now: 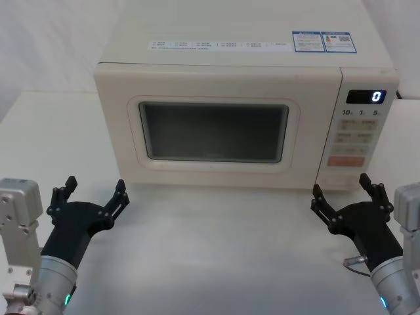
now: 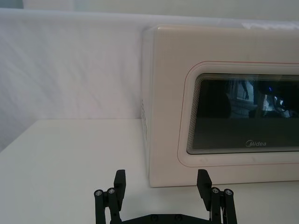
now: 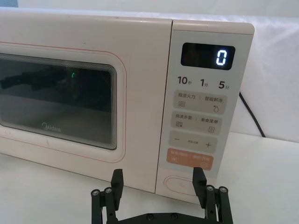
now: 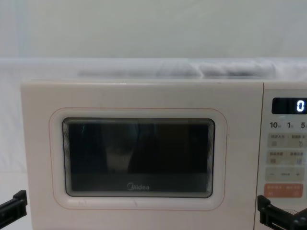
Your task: Press the button to open the microwave door with one hand; close the microwave door with the other hand.
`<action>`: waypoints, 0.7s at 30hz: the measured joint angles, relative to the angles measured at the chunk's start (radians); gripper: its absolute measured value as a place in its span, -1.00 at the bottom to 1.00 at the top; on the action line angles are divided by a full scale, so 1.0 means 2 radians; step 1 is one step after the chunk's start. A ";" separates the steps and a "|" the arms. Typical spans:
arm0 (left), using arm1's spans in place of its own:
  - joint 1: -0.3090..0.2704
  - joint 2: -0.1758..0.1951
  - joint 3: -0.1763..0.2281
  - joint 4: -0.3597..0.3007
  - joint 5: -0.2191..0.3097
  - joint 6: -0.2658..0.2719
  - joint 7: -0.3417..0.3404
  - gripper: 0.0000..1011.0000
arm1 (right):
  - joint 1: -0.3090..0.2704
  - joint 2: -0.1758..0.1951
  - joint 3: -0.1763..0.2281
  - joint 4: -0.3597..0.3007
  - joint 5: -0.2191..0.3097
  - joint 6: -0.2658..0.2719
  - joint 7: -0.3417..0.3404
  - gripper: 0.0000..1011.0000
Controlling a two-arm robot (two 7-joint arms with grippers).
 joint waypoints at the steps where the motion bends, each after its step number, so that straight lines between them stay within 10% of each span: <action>1: 0.000 0.000 0.000 0.000 0.000 0.000 0.000 0.98 | 0.000 0.000 0.000 0.000 0.000 0.000 0.000 0.90; 21: 0.000 0.000 0.000 0.000 0.000 0.000 0.000 0.98 | 0.000 0.000 0.000 0.000 0.000 0.000 0.000 -0.24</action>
